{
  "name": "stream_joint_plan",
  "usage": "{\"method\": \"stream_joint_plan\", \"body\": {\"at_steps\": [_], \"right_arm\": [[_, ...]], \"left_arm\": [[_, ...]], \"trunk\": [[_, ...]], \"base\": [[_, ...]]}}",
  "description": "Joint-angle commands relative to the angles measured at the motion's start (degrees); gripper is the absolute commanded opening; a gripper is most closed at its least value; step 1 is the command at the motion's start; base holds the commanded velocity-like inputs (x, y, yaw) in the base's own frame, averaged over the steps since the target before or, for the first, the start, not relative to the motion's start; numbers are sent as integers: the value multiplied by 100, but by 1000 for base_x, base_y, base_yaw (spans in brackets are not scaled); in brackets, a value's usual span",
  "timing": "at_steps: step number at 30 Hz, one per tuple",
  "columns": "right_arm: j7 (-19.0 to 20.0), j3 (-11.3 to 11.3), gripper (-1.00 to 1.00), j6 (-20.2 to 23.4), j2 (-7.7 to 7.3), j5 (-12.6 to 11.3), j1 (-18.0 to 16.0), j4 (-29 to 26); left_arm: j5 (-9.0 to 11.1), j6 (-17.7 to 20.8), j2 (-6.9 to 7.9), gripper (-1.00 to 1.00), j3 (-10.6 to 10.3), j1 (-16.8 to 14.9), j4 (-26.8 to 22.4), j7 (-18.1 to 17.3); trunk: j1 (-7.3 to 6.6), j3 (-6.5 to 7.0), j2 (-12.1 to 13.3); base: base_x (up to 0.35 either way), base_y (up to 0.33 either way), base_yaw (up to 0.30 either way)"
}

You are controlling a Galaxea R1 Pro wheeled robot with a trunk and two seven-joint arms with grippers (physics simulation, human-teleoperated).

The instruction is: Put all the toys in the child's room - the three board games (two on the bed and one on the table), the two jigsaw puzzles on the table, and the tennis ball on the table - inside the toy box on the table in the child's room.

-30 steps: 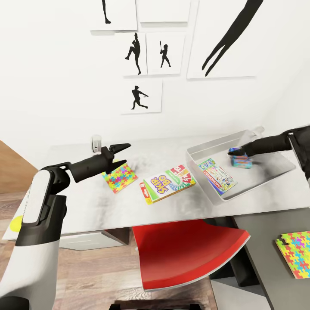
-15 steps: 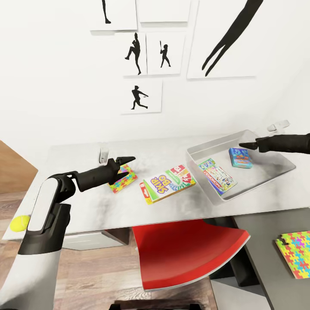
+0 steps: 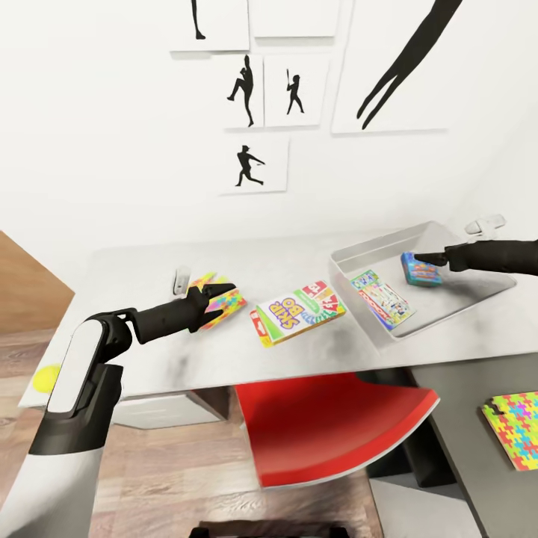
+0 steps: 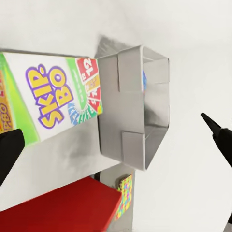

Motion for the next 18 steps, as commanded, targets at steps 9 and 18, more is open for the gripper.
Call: {"method": "stream_joint_plan", "body": {"at_steps": [9, 18], "right_arm": [[44, -17, 100, 104, 26, 56, 39, -119], [26, -20, 100, 124, 49, 56, 51, -149]], "left_arm": [[62, 14, 7, 100, 17, 14, -5, 59], [63, 16, 16, 100, 33, 16, -6, 49]], "trunk": [[2, -9, -10], [2, -9, -10]], "base": [[-157, 238, 0], [-140, 289, 0]]}}
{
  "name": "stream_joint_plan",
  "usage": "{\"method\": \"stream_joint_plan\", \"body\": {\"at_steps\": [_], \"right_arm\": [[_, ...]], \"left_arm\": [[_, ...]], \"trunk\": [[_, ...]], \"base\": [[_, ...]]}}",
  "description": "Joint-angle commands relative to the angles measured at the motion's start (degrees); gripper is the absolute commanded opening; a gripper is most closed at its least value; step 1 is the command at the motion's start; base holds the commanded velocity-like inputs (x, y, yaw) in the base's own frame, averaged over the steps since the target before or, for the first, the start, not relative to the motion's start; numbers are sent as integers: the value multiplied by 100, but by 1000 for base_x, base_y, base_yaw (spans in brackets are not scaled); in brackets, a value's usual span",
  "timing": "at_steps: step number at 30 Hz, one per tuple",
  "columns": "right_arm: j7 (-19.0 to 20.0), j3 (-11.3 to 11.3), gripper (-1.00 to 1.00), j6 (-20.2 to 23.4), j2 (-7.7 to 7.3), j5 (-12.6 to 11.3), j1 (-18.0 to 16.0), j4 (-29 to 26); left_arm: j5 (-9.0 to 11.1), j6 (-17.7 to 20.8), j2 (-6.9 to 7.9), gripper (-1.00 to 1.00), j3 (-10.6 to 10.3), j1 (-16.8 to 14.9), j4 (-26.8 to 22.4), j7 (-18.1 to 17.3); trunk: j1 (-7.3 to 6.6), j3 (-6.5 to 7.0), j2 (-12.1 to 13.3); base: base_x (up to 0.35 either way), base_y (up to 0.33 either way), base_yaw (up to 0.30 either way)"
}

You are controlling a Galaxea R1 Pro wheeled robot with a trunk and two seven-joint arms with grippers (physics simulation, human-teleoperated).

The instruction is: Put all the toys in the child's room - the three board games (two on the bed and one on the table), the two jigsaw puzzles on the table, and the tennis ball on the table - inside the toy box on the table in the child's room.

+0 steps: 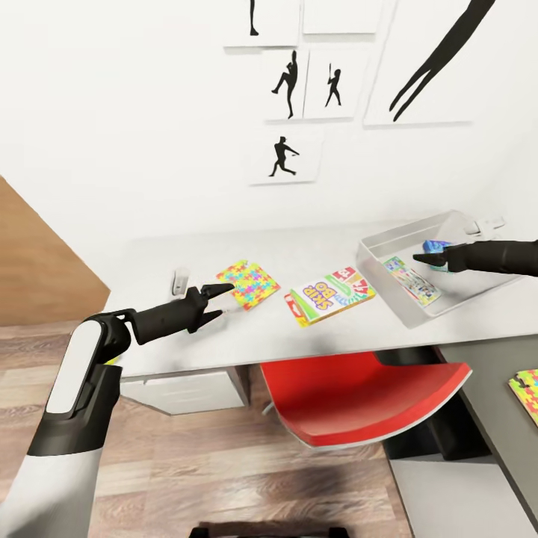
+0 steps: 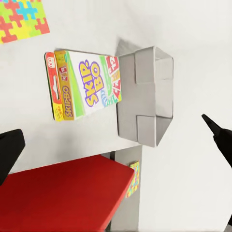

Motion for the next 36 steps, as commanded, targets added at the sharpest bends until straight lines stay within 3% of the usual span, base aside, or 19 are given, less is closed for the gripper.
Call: {"method": "stream_joint_plan", "body": {"at_steps": [1, 18, 25, 36], "right_arm": [[58, -5, 100, 34, 4, 57, -7, -8], [39, -11, 100, 34, 88, 53, 19, -119], [10, -38, 100, 31, 203, 65, 22, -186], [-149, -74, 100, 30, 262, 66, 28, -212]], "left_arm": [[60, 14, 3, 100, 7, -4, -4, 50], [60, 14, 32, 100, 25, 2, -11, -83], [60, 14, 38, 100, 25, 2, -11, -96], [57, 20, 51, 100, 32, 4, -11, -104]], "trunk": [[2, -9, -10], [2, -9, -10], [2, -9, -10], [2, -9, -10]], "base": [[-98, 306, 0], [-33, 126, 24], [-5, 19, 193], [-1, 6, 262]]}}
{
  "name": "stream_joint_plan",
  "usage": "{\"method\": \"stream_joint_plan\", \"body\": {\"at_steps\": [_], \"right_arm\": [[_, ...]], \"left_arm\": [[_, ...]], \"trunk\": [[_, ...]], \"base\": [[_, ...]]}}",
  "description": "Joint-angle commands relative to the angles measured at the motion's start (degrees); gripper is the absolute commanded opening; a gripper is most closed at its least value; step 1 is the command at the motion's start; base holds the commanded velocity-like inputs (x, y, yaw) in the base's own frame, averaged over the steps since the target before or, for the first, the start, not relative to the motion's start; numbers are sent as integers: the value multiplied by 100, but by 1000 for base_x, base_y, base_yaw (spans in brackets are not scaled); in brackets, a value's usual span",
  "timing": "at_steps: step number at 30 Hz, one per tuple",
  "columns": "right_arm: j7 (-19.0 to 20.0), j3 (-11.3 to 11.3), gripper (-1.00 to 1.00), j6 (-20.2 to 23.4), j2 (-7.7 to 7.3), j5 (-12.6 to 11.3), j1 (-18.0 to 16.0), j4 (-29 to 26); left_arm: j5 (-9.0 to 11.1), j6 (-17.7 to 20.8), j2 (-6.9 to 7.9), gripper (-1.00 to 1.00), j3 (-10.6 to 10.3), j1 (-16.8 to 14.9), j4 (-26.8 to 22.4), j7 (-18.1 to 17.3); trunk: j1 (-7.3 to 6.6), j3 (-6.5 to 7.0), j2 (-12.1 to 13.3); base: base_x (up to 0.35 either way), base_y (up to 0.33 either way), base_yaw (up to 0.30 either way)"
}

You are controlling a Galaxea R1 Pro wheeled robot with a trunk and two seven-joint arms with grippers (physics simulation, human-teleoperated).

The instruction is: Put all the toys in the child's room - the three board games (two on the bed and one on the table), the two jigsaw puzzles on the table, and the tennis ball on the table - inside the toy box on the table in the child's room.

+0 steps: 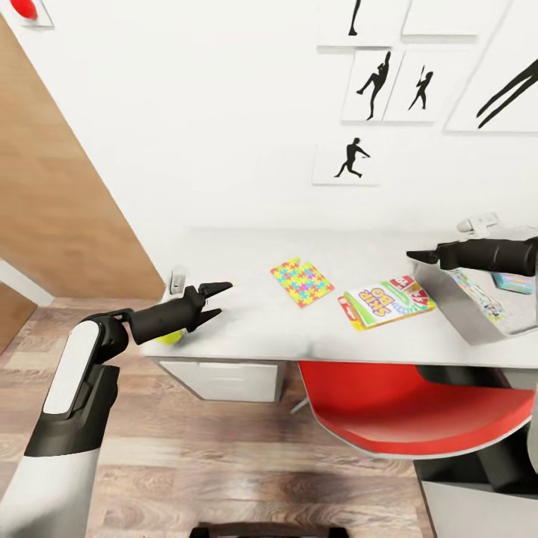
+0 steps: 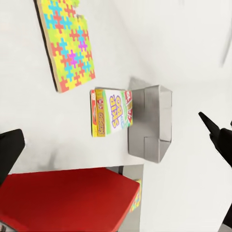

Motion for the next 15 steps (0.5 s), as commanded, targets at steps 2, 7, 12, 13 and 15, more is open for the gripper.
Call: {"method": "stream_joint_plan", "body": {"at_steps": [2, 7, 12, 13, 15], "right_arm": [[42, -7, 100, 27, 2, 54, -4, -7], [9, -8, 100, 27, 9, 54, -3, -8], [-11, -8, 100, 27, 24, 55, -2, -7], [-13, -7, 100, 27, 31, 62, -2, -7], [-15, -7, 100, 27, 45, 69, -2, -6]], "left_arm": [[56, 16, -1, 100, 4, -6, -2, 61], [54, 17, 1, 100, 4, -6, 2, 64], [53, 18, 2, 100, 5, -5, 5, 61], [53, 19, 2, 100, 5, -5, 5, 62], [53, 21, 2, 100, 5, -5, 6, 63]], "trunk": [[3, -9, -10], [3, -9, -10], [3, -9, -10], [3, -9, -10], [3, -9, -10]], "base": [[-1, 2, 281], [0, 1, 285], [0, 4, 289], [0, 53, 290], [0, 77, 291]]}}
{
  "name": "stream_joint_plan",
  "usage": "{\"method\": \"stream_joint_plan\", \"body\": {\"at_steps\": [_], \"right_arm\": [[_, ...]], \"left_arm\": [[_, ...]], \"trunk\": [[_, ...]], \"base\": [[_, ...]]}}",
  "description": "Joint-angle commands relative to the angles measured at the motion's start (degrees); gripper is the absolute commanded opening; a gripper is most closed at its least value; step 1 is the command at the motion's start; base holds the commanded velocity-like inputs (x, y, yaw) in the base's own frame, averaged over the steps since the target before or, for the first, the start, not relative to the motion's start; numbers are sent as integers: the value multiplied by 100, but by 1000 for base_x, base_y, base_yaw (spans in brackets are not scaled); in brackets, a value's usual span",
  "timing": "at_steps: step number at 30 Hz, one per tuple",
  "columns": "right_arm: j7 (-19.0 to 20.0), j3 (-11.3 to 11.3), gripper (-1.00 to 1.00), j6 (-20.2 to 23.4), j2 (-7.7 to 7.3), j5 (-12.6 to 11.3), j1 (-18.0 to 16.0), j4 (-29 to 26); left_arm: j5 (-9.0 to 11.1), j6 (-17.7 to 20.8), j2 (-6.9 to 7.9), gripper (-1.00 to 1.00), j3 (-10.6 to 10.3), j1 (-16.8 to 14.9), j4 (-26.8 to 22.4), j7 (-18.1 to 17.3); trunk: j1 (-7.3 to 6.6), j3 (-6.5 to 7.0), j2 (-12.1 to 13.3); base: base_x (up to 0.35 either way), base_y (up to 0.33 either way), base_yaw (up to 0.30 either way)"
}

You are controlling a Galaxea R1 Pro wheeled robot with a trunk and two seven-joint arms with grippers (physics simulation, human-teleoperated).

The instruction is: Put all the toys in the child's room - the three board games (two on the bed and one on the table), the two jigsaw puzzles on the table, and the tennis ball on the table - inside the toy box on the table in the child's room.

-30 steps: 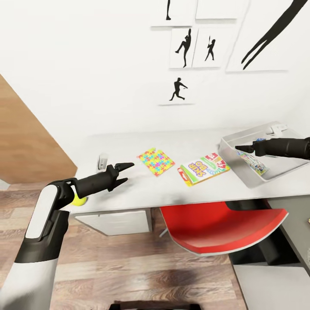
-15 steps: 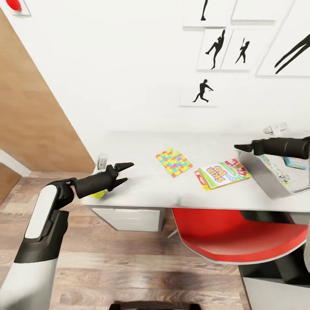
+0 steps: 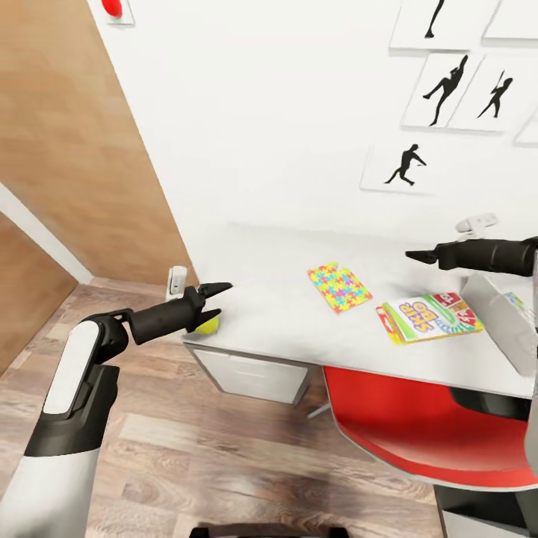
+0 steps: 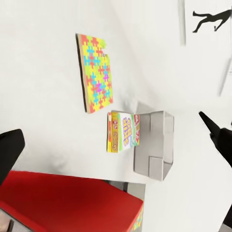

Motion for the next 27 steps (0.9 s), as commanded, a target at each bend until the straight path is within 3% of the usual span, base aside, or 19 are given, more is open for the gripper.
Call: {"method": "stream_joint_plan", "body": {"at_steps": [1, 7, 16, 27], "right_arm": [[55, -7, 100, 27, 18, 63, -5, -4], [40, -7, 100, 24, 93, 93, -5, 30], [2, 6, 100, 22, 158, 115, 127, 131], [-856, -2, 100, 22, 222, 48, 125, 1207]], "left_arm": [[59, 16, 1, 100, 3, -6, -1, 60], [58, 19, 19, 100, 3, -2, 0, 62], [58, 20, 70, 100, 3, -5, 0, 63], [58, 39, 85, 100, 3, -41, 0, 55]], "trunk": [[3, -9, -10], [3, -9, -10], [3, -9, -10], [3, -9, -10]], "base": [[0, 137, 290], [0, 198, 210], [30, 274, 63], [79, 312, 12]]}}
